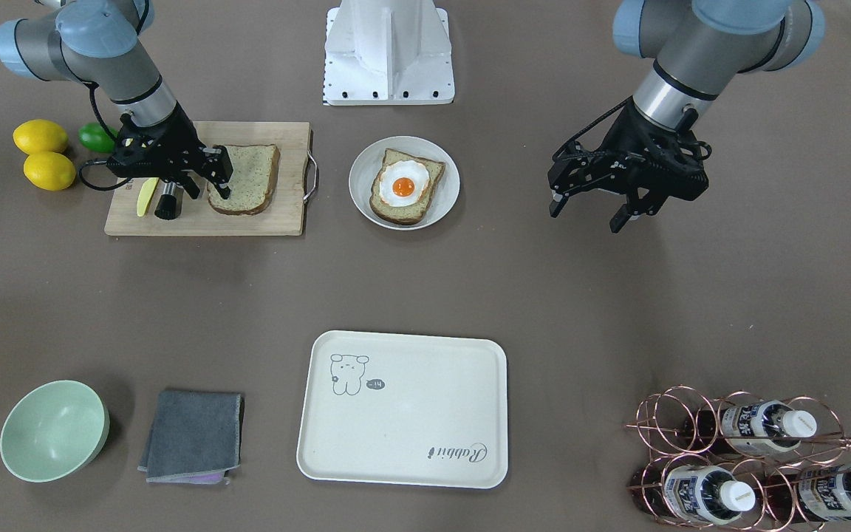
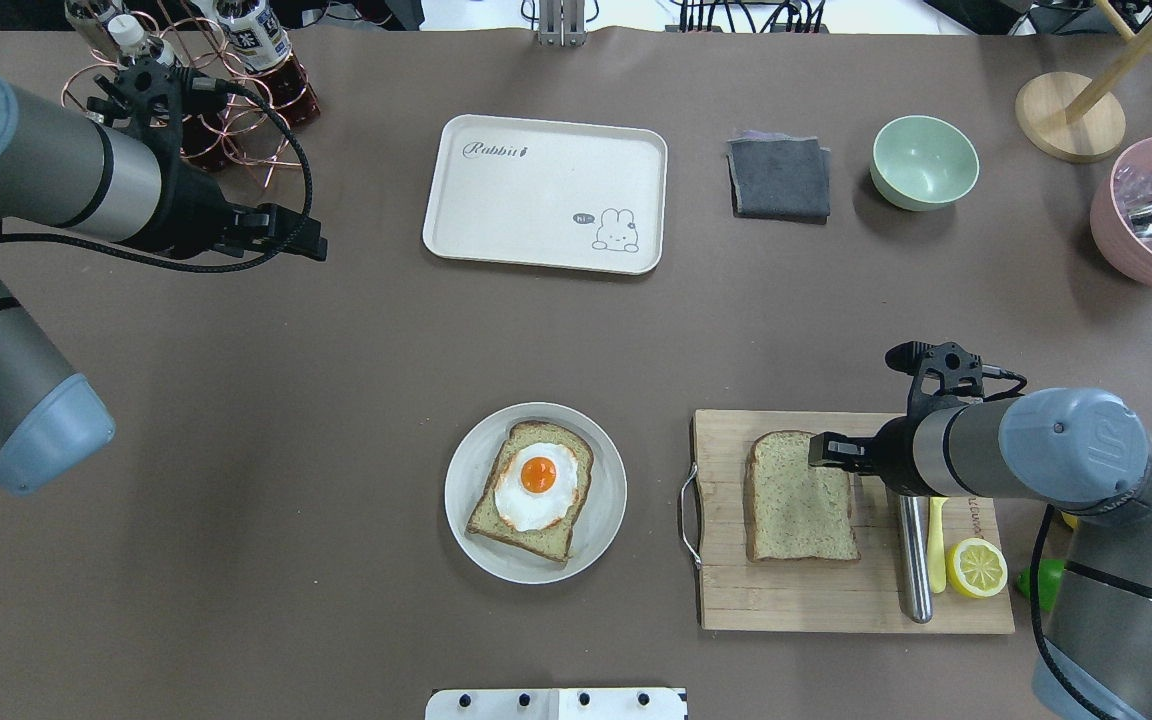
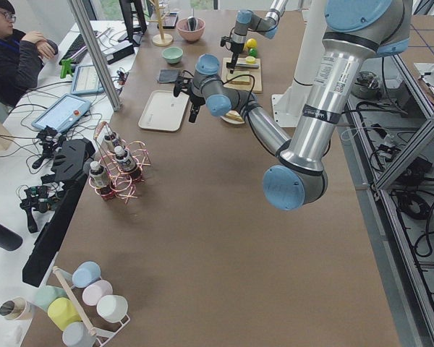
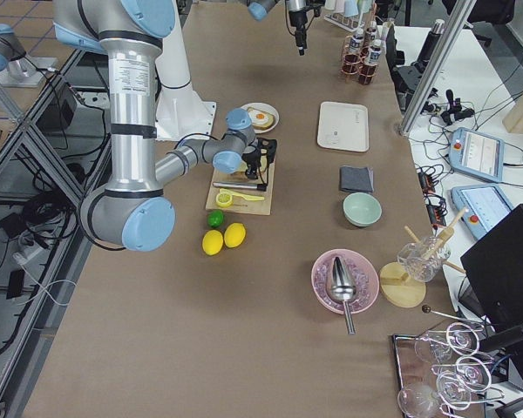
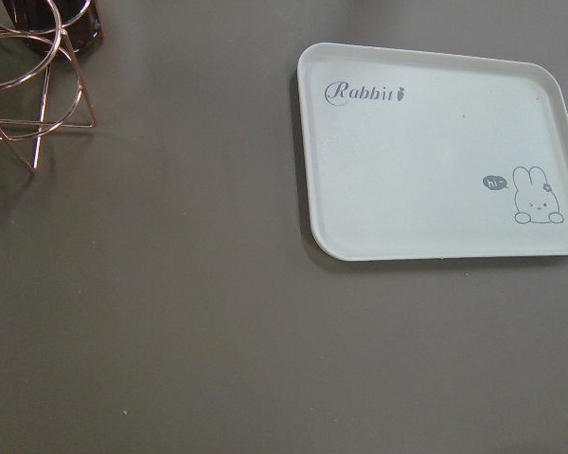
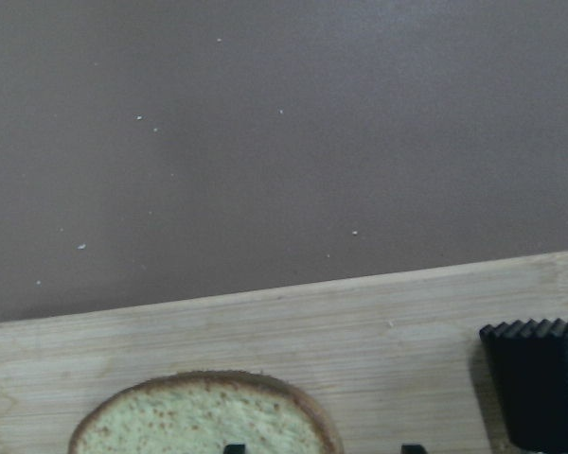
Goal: Make sandwich and place on tray
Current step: 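Lower the right gripper and grasp the bread slice on the board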
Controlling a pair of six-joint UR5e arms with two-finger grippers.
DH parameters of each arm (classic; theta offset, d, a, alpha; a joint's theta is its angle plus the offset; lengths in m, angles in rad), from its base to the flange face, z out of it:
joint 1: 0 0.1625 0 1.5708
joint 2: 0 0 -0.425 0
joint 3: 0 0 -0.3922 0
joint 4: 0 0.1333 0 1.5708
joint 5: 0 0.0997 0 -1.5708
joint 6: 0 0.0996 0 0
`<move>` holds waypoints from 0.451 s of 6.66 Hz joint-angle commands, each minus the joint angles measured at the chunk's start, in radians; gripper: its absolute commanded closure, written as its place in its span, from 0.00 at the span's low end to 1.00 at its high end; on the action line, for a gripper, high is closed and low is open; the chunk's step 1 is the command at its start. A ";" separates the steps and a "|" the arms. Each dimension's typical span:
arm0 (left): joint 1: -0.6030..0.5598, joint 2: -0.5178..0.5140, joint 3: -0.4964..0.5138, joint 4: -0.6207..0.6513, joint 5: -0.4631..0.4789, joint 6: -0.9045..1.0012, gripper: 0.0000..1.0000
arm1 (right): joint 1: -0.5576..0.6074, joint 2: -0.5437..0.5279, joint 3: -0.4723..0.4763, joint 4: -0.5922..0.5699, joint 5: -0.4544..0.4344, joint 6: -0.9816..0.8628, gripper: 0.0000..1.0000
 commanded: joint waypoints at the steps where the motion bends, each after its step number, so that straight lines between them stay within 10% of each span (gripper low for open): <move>1: 0.001 0.000 -0.002 0.000 0.000 0.001 0.03 | -0.010 0.002 -0.001 0.000 -0.004 -0.003 0.58; 3: -0.001 -0.001 -0.002 0.000 0.000 0.001 0.03 | -0.017 0.003 0.004 0.000 -0.004 -0.008 0.80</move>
